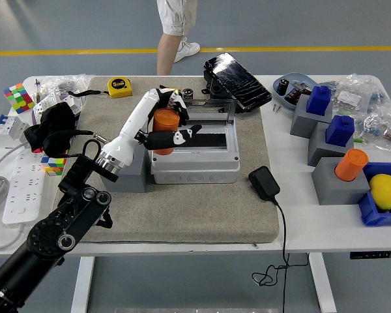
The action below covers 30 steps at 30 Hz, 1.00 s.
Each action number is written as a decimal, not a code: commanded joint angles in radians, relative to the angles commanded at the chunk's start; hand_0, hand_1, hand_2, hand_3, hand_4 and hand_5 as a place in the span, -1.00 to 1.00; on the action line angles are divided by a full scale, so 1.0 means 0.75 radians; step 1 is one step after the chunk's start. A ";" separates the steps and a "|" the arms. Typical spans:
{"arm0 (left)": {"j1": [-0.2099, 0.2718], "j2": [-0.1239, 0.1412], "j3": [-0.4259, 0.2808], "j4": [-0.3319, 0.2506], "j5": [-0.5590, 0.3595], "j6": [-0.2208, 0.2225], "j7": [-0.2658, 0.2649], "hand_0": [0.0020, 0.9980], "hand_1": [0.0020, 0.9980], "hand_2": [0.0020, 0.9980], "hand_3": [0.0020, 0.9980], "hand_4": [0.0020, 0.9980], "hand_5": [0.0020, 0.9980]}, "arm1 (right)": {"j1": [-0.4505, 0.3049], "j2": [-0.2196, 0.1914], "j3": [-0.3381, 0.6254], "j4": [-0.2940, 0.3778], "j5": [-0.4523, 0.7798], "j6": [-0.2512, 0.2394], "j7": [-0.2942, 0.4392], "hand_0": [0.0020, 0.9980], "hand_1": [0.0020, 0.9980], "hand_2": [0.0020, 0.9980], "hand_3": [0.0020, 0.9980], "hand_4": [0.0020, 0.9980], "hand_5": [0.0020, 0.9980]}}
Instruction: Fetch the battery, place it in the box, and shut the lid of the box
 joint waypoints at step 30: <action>-0.477 -0.029 0.372 0.484 0.527 0.053 0.098 -0.83 -0.79 -0.49 -0.30 0.98 -1.00 | 0.011 -0.005 -0.057 0.000 0.028 -0.003 0.000 0.56 0.49 0.50 0.54 1.00 0.32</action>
